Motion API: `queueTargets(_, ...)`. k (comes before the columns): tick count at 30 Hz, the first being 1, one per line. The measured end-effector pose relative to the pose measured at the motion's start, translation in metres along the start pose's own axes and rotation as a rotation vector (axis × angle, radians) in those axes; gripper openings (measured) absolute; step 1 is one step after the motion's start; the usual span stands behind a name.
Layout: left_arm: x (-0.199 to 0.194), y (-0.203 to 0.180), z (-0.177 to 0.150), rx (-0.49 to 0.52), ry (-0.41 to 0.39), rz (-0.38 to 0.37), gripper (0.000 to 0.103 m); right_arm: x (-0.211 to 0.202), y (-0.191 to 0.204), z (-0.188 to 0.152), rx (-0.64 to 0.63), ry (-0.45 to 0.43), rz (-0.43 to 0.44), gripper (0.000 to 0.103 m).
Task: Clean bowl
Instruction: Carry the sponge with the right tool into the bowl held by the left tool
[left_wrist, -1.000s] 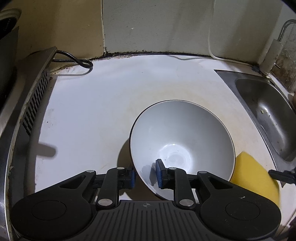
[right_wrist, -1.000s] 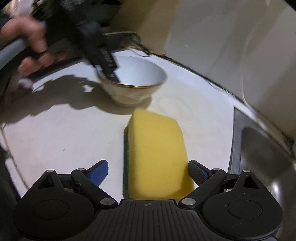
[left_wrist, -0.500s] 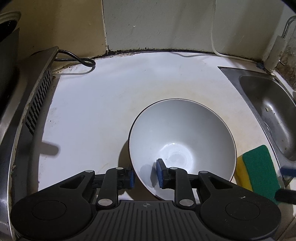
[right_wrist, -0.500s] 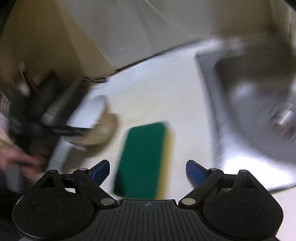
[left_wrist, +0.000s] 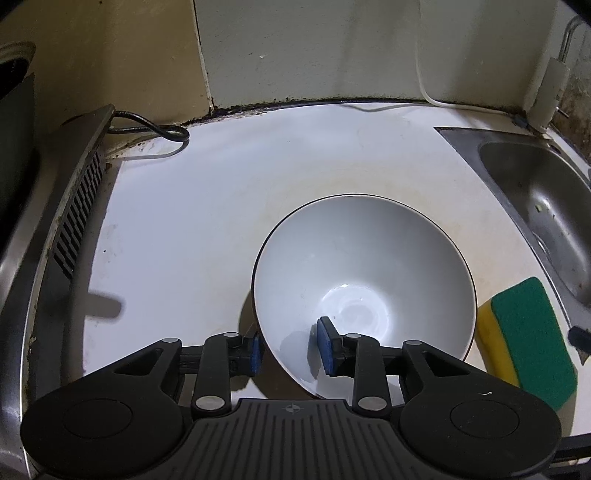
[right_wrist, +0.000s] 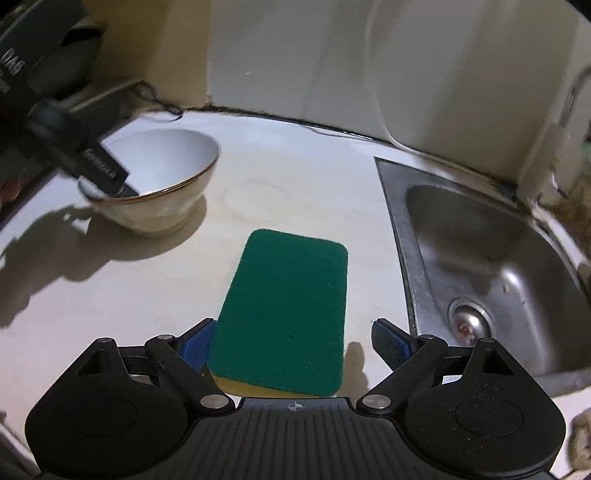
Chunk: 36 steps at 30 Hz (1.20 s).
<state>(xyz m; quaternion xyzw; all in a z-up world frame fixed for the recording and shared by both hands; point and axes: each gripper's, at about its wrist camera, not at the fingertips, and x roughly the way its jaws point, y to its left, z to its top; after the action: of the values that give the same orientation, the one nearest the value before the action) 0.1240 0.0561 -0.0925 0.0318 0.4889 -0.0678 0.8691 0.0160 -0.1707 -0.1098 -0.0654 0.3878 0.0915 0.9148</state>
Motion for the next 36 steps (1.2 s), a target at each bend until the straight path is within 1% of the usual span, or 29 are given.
queueTargets(3,0.001,0.005,0.0,-0.02,0.001,-0.03,0.028,0.004,-0.002,-0.001,0.021,-0.026,0.021,0.09)
queueTargets(4,0.001,0.005,0.0,-0.024,-0.001,-0.034,0.027,0.005,-0.007,-0.004,0.038,-0.048,0.041,0.083)
queueTargets(6,0.0,0.007,0.0,-0.024,-0.004,-0.041,0.026,0.011,-0.015,-0.003,0.042,-0.058,0.059,0.069)
queueTargets(8,0.0,0.007,-0.001,-0.018,-0.006,-0.046,0.026,0.012,-0.018,0.002,0.037,-0.055,0.066,0.069)
queueTargets(10,0.0,0.007,-0.001,-0.016,-0.009,-0.051,0.025,0.003,-0.023,0.013,0.021,-0.066,0.092,0.069)
queueTargets(12,0.0,0.008,-0.001,-0.01,-0.014,-0.061,0.025,-0.017,-0.023,0.037,-0.054,-0.115,0.146,0.069)
queueTargets(14,0.0,0.008,-0.001,0.002,-0.019,-0.067,0.025,-0.034,-0.017,0.064,-0.184,-0.14,0.212,0.069)
queueTargets(15,0.0,0.008,-0.002,0.011,-0.024,-0.071,0.025,-0.039,-0.007,0.09,-0.32,-0.108,0.29,0.069)
queueTargets(16,-0.001,0.007,-0.003,0.02,-0.034,-0.076,0.024,-0.039,-0.002,0.104,-0.388,-0.076,0.326,0.069)
queueTargets(17,-0.003,0.007,-0.004,0.026,-0.044,-0.082,0.023,-0.036,0.002,0.112,-0.426,-0.053,0.343,0.069)
queueTargets(18,-0.004,0.006,-0.005,0.03,-0.053,-0.089,0.021,-0.024,0.016,0.131,-0.535,0.019,0.367,0.069)
queueTargets(19,-0.006,0.006,-0.006,0.034,-0.062,-0.098,0.021,-0.014,0.026,0.144,-0.606,0.067,0.378,0.069)
queueTargets(20,-0.007,0.005,-0.009,0.035,-0.067,-0.105,0.02,-0.011,0.029,0.147,-0.623,0.079,0.381,0.069)
queueTargets(21,-0.007,0.005,-0.011,0.033,-0.067,-0.111,0.021,-0.003,0.036,0.156,-0.66,0.112,0.39,0.069)
queueTargets(23,-0.007,0.005,-0.014,0.027,-0.067,-0.121,0.021,0.012,0.051,0.174,-0.727,0.191,0.437,0.069)
queueTargets(25,-0.007,0.009,-0.016,-0.002,-0.057,-0.134,0.021,0.028,0.065,0.186,-0.801,0.273,0.477,0.069)
queueTargets(27,-0.007,0.011,-0.016,-0.008,-0.052,-0.133,0.021,0.037,0.081,0.188,-0.921,0.348,0.48,0.069)
queueTargets(30,-0.007,0.012,-0.016,-0.009,-0.048,-0.129,0.021,0.042,0.083,0.185,-1.057,0.442,0.446,0.069)
queueTargets(32,-0.008,0.012,-0.016,-0.006,-0.047,-0.125,0.021,0.043,0.079,0.184,-1.097,0.462,0.417,0.069)
queueTargets(33,-0.007,0.012,-0.016,-0.006,-0.047,-0.125,0.021,0.045,0.077,0.187,-1.106,0.456,0.376,0.069)
queueTargets(34,-0.007,0.012,-0.016,-0.005,-0.046,-0.124,0.022,0.047,0.076,0.189,-1.106,0.45,0.361,0.069)
queueTargets(36,-0.007,0.011,-0.016,0.006,-0.047,-0.118,0.023,0.049,0.078,0.189,-1.113,0.449,0.367,0.069)
